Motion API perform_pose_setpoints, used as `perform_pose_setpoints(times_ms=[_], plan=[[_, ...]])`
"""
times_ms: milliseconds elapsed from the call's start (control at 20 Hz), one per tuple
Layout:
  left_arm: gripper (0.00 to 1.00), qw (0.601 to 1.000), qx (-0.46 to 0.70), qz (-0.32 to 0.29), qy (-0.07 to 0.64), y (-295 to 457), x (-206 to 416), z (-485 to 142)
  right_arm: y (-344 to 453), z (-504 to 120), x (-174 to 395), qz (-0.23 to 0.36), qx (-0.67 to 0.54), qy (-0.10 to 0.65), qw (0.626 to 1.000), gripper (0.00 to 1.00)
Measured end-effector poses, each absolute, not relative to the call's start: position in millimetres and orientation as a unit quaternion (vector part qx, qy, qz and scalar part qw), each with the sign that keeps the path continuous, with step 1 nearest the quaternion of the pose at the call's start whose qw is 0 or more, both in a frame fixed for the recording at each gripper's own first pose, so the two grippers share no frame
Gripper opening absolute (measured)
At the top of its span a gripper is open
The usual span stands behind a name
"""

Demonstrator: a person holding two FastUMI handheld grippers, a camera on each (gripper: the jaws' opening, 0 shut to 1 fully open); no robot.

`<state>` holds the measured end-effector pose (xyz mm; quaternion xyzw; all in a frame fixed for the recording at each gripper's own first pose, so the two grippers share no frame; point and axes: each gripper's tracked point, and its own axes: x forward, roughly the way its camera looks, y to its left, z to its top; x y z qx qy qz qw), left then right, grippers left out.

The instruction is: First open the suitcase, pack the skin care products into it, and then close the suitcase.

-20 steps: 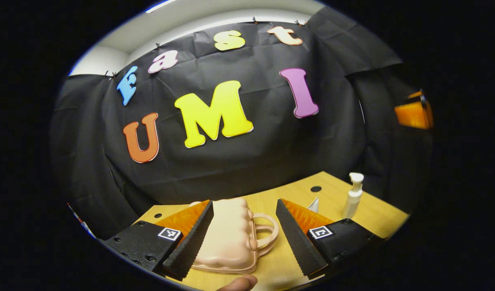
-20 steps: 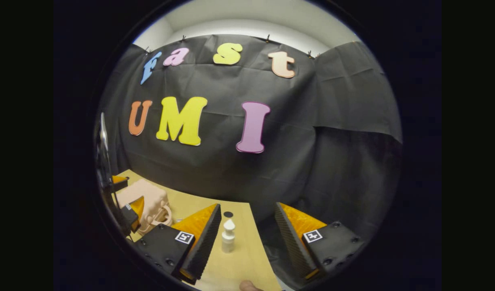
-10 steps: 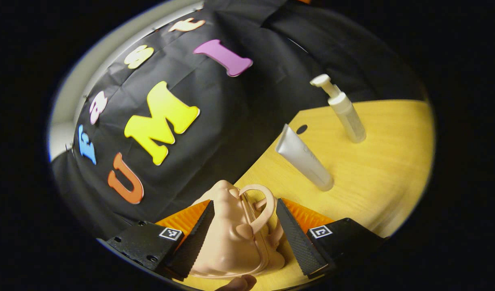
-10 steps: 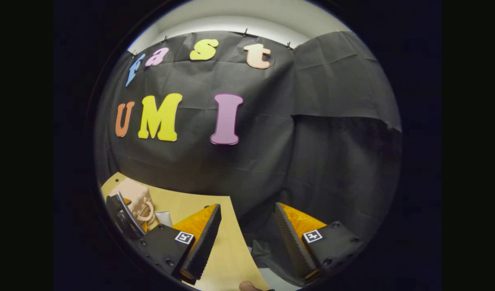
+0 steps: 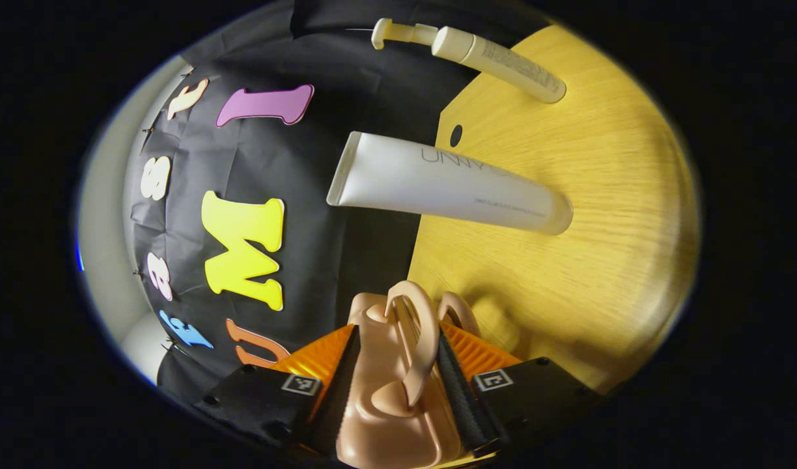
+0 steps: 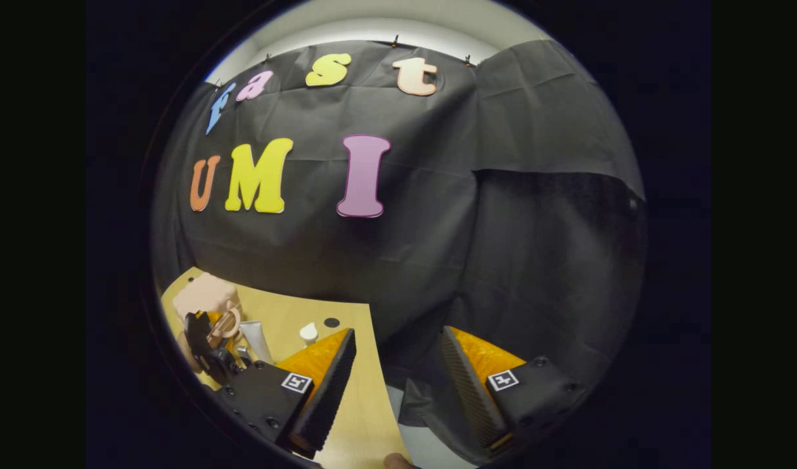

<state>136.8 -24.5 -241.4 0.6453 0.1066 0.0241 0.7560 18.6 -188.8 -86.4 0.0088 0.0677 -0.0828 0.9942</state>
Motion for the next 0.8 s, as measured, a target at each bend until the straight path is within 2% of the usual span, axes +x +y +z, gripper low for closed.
perform_pose_setpoints(times_ms=[50, 100, 150, 200, 250, 300, 500, 650, 800], plan=[[0.62, 0.752, 0.650, 0.023, 0.108, -26.8, 137.4, -241.7, -189.2, -88.6, 20.3, -0.078, 0.006, 0.067, 0.995, 0.79], [0.57, 0.751, 0.651, 0.023, 0.111, -28.0, 136.2, -240.8, -188.5, -89.7, 22.4, -0.073, 0.004, 0.069, 0.995, 0.80], [0.41, 0.750, 0.649, 0.017, 0.123, -29.0, 135.8, -244.1, -188.2, -91.3, 23.2, -0.071, 0.002, 0.070, 0.995, 0.80], [0.34, 0.750, 0.647, 0.007, 0.139, -28.2, 137.2, -250.0, -188.2, -90.8, 23.6, -0.071, 0.003, 0.071, 0.995, 0.79], [0.18, 0.745, 0.651, 0.000, 0.145, -29.3, 136.5, -250.7, -185.4, -89.6, 24.3, -0.068, 0.007, 0.071, 0.995, 0.79], [0.12, 0.745, 0.651, -0.007, 0.147, -29.4, 135.8, -249.0, -181.4, -88.6, 24.7, -0.067, 0.007, 0.071, 0.995, 0.78], [0.05, 0.748, 0.645, -0.011, 0.157, -20.5, 135.0, -231.0, -168.1, -82.9, 20.7, -0.077, 0.006, 0.067, 0.995, 0.79], [0.02, 0.780, 0.602, -0.029, 0.167, -16.0, 133.3, -213.4, -154.1, -78.2, 16.9, -0.085, 0.006, 0.062, 0.994, 0.79], [0.03, 0.814, 0.559, -0.014, 0.159, -2.9, 127.6, -172.7, -141.2, -72.9, 17.1, -0.099, 0.009, 0.060, 0.993, 0.79]])
